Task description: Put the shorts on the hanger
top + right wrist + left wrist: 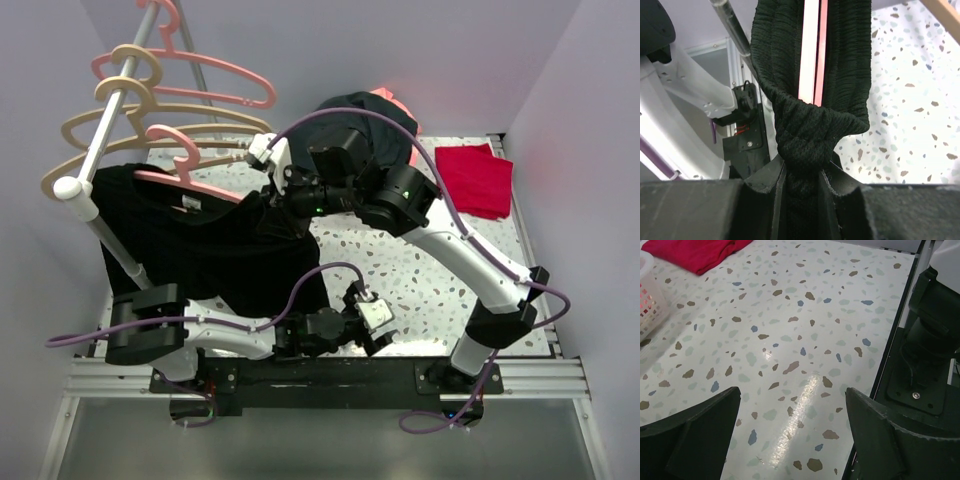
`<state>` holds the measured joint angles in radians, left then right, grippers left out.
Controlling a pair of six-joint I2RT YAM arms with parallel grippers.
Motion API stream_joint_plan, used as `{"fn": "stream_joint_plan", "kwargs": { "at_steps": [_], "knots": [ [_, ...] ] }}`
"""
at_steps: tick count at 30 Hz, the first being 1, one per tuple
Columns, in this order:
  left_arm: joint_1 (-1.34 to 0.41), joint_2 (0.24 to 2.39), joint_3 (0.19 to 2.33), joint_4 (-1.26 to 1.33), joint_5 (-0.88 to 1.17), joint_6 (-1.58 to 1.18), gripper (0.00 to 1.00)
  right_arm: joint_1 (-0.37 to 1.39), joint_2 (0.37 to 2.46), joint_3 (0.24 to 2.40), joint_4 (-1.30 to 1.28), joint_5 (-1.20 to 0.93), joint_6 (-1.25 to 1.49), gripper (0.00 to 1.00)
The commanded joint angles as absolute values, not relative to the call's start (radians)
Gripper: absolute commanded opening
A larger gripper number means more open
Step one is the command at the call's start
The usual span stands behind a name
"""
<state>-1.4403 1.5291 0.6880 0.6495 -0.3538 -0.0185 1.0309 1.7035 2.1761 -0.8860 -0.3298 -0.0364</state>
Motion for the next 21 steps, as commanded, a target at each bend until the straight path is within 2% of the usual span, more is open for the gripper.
{"fn": "stream_joint_plan", "kwargs": {
  "at_steps": [1,12,21],
  "knots": [
    [-1.431,1.506,0.673,0.749,-0.417,-0.043,0.91,1.061,1.692,2.261,-0.673,-0.305,-0.078,0.00],
    [-1.424,1.517,0.672,0.759,-0.433,-0.074,0.90,1.106,1.844,2.442,-0.689,-0.282,-0.106,0.00],
    [-1.424,1.511,0.672,0.756,-0.423,-0.072,0.90,1.120,1.887,2.480,-0.669,-0.262,-0.114,0.00]
  ]
}}
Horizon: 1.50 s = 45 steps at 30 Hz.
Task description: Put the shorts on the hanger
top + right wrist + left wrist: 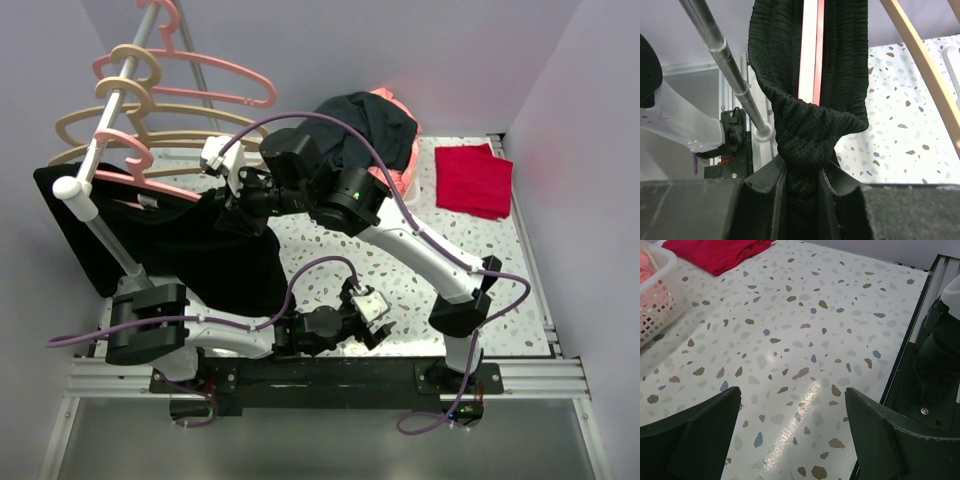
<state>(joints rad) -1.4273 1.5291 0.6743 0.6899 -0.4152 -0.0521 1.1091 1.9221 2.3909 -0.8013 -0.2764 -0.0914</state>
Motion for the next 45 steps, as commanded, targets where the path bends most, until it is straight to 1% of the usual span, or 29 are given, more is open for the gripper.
{"fn": "stream_joint_plan", "kwargs": {
  "at_steps": [1,23,34,37,38,39,41,42,44,45],
  "knots": [
    [-1.424,1.512,0.672,0.756,-0.420,-0.072,0.90,1.120,1.890,2.485,-0.664,-0.262,-0.114,0.00],
    [-1.424,1.537,0.698,0.739,-0.407,-0.080,0.90,1.152,1.979,2.551,-0.644,-0.235,-0.091,0.00],
    [-1.424,1.548,0.712,0.726,-0.399,-0.078,0.90,1.157,1.954,2.497,-0.629,-0.212,-0.092,0.00],
    [-1.425,1.549,0.713,0.724,-0.399,-0.078,0.90,1.158,1.919,2.458,-0.612,-0.203,-0.084,0.30],
    [-1.424,1.551,0.713,0.724,-0.400,-0.078,0.90,1.157,1.904,2.445,-0.606,-0.199,-0.081,0.37],
    [-1.424,1.551,0.715,0.724,-0.405,-0.078,0.91,1.157,1.878,2.433,-0.600,-0.192,-0.077,0.51],
    [-1.424,1.549,0.715,0.726,-0.410,-0.083,0.91,1.158,1.842,2.390,-0.586,-0.175,-0.063,0.62],
    [-1.424,1.551,0.715,0.726,-0.417,-0.083,0.91,1.157,1.827,2.373,-0.580,-0.169,-0.060,0.70],
    [-1.424,1.551,0.718,0.721,-0.429,-0.086,0.91,1.157,1.769,2.321,-0.572,-0.155,-0.048,0.78],
    [-1.422,1.549,0.724,0.713,-0.446,-0.089,0.91,1.157,1.747,2.301,-0.571,-0.144,-0.045,0.84]
  ]
}}
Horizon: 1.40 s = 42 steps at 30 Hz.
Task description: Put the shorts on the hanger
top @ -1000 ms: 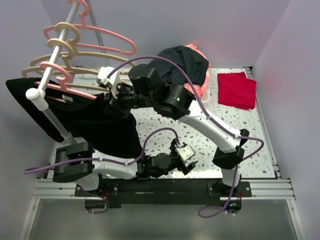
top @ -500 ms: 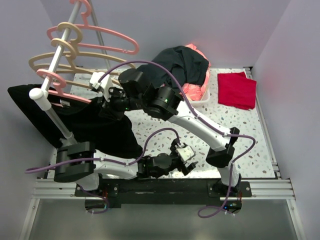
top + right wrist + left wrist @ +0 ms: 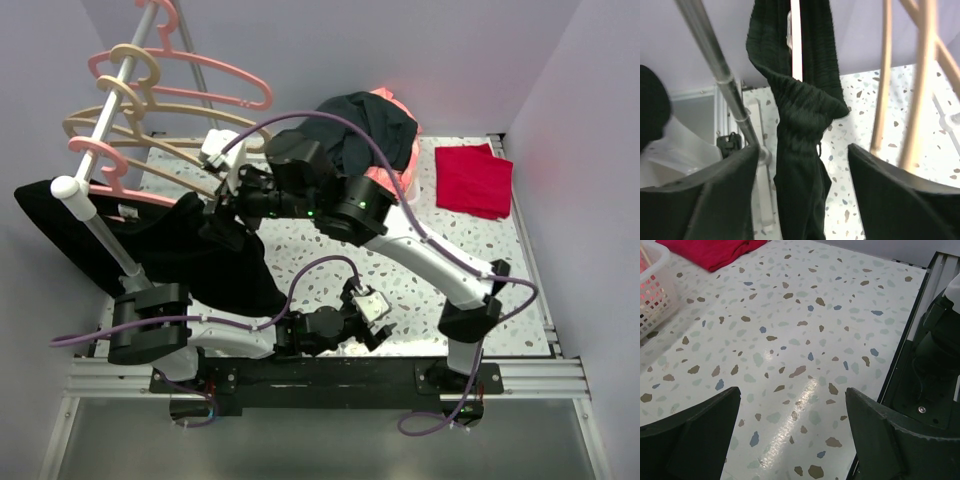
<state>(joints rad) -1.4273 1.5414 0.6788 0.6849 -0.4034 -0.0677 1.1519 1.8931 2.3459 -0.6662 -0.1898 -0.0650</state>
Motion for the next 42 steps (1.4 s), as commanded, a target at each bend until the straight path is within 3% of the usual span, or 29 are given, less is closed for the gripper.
{"fn": "stream_joint_plan", "kwargs": {
  "at_steps": [1,5,9,18,22,26,32,42],
  "knots": [
    [-1.416,1.545,0.726,0.709,-0.454,-0.103,0.91,1.157,1.706,2.255,-0.566,-0.105,-0.038,0.86],
    [-1.393,1.520,0.723,0.680,-0.489,-0.149,0.94,1.158,1.581,2.113,-0.560,0.038,-0.022,0.98],
    [-1.381,1.494,0.722,0.617,-0.528,-0.182,1.00,1.158,1.430,1.944,-0.548,0.231,0.030,0.99],
    [-1.367,1.485,0.830,0.227,-0.782,-0.382,1.00,1.157,1.065,1.456,-0.566,0.836,0.256,0.99],
    [-1.367,1.488,0.816,0.153,-0.828,-0.446,1.00,1.141,0.957,1.254,-0.606,0.986,0.376,0.99],
    [-1.368,1.491,0.789,0.138,-0.818,-0.489,1.00,1.060,0.931,1.172,-0.635,0.930,0.454,0.99],
    [-1.368,1.467,0.798,0.066,-0.845,-0.551,1.00,0.850,0.924,0.999,-0.568,0.652,0.558,0.99],
    [-1.364,1.356,0.766,0.052,-0.819,-0.528,1.00,0.801,0.784,0.681,-0.497,0.505,0.710,0.99]
  ]
}}
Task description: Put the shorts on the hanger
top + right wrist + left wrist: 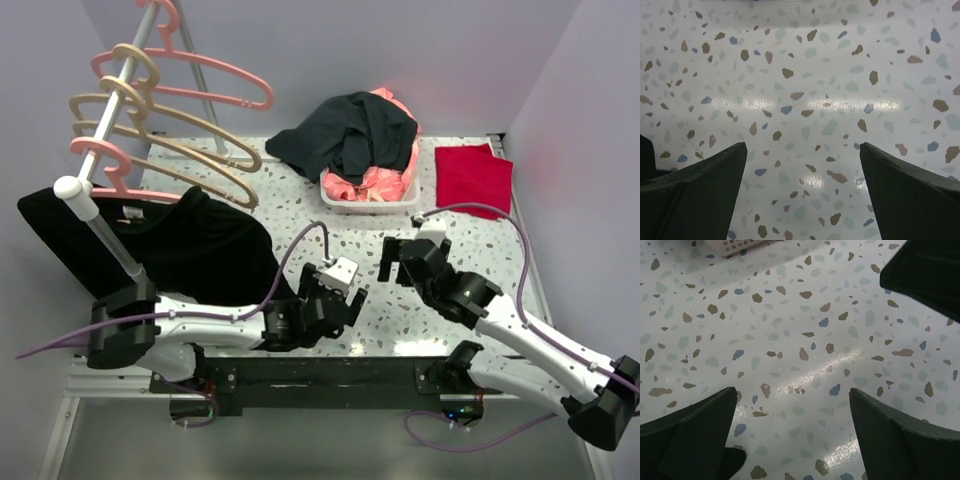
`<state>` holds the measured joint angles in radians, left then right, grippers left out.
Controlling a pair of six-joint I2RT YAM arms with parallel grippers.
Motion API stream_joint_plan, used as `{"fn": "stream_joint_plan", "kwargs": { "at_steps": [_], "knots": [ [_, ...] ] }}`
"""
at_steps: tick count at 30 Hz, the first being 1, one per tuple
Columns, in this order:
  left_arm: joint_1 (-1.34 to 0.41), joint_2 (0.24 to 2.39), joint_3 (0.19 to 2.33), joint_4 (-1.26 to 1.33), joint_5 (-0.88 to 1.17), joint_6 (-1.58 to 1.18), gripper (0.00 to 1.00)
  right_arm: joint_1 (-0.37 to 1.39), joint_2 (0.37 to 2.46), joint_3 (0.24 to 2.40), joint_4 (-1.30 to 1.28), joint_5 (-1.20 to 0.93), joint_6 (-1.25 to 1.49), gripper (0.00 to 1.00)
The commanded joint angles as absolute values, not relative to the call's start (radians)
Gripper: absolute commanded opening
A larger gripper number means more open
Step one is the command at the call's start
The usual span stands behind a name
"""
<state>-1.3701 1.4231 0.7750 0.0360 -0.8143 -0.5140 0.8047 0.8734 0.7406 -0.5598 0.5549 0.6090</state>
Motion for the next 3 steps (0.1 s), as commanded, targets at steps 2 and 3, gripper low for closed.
{"fn": "stream_joint_plan", "kwargs": {
  "at_steps": [2,3],
  "knots": [
    [-1.364,1.333,0.756,0.058,-0.810,-0.531,1.00,0.802,0.750,0.663,-0.518,0.506,0.716,0.99],
    [-1.364,1.324,0.753,0.063,-0.805,-0.529,1.00,0.801,0.743,0.660,-0.528,0.512,0.715,0.99]
  ]
}}
